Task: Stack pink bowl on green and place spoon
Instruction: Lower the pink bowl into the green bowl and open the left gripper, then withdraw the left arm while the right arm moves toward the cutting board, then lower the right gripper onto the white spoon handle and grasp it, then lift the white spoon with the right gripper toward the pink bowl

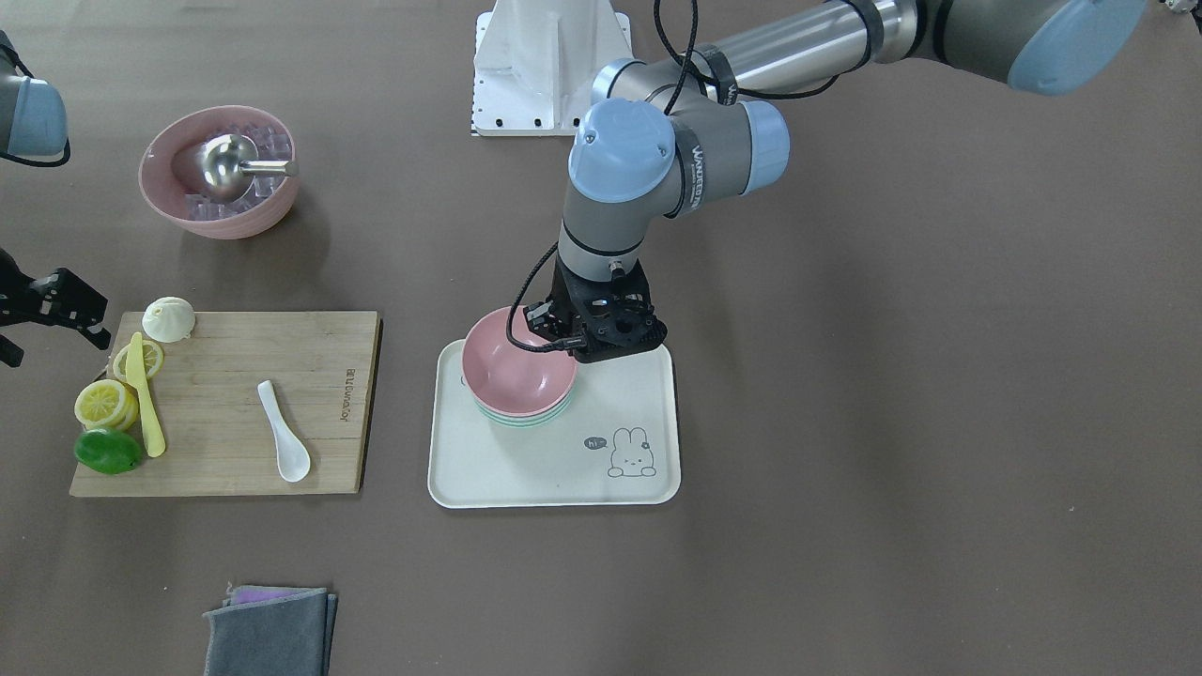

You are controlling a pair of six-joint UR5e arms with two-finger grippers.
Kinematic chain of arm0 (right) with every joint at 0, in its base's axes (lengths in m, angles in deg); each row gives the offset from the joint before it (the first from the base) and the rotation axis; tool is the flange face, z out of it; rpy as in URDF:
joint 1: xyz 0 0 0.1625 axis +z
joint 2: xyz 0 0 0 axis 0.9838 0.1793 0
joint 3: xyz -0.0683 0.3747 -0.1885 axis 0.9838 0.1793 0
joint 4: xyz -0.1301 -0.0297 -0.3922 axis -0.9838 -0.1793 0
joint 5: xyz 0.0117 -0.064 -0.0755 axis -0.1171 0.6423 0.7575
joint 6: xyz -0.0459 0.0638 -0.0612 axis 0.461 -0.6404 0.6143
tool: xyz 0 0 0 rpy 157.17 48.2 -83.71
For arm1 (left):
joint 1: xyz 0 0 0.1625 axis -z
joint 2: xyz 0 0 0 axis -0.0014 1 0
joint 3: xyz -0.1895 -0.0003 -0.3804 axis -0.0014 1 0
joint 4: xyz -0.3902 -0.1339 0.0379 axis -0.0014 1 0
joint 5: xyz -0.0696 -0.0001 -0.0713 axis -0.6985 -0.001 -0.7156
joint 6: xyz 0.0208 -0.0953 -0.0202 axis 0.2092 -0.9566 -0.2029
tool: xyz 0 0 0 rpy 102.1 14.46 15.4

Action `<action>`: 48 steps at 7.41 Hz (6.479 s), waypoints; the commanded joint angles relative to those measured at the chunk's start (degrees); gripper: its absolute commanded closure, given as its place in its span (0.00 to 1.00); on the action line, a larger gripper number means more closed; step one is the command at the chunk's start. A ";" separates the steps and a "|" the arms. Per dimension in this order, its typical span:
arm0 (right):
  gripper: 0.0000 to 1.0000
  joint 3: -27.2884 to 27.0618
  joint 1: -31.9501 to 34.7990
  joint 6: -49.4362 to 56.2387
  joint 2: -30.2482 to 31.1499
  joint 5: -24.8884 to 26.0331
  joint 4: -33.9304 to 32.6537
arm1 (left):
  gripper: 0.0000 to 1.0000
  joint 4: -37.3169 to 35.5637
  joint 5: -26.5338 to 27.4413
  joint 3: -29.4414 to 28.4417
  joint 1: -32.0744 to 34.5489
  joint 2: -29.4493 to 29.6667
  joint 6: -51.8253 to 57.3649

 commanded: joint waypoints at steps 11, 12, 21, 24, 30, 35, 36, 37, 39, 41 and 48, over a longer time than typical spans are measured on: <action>0.00 0.28 -2.24 0.00 -2.63 0.87 -0.17 | 0.02 3.95 -12.30 19.84 10.26 -22.05 23.64; 0.00 0.28 -4.26 0.00 -3.59 3.31 -0.26 | 0.02 3.78 -16.41 21.82 15.33 -27.52 31.48; 0.10 9.33 -15.97 5.10 -15.38 12.48 0.09 | 0.02 3.78 -27.96 15.60 43.95 -49.38 84.99; 0.40 11.09 -15.97 4.66 -15.47 12.39 0.09 | 0.02 3.78 -27.88 15.51 43.95 -49.55 84.99; 0.55 11.27 -16.23 4.31 -15.56 12.39 0.00 | 0.02 3.86 -27.44 15.33 43.86 -49.55 84.99; 0.87 11.18 -16.40 4.31 -15.56 12.22 0.09 | 0.02 3.86 -27.44 15.33 43.95 -49.64 85.17; 1.00 11.18 -16.32 4.22 -15.64 12.13 0.09 | 0.02 3.86 -27.44 15.33 43.86 -49.64 85.17; 1.00 10.92 -16.32 4.31 -15.64 12.04 0.09 | 0.02 3.86 -27.44 15.33 43.95 -49.64 85.17; 1.00 10.48 -14.83 4.22 -17.65 10.30 -0.78 | 0.02 3.86 -27.52 15.42 43.95 -49.64 85.00; 1.00 7.43 -11.58 3.44 -21.95 6.08 -9.77 | 0.02 3.86 -27.70 15.60 43.95 -49.64 85.17; 1.00 10.78 -25.44 -35.47 -48.39 17.56 -37.62 | 0.02 3.86 -27.87 15.77 44.04 -50.34 84.99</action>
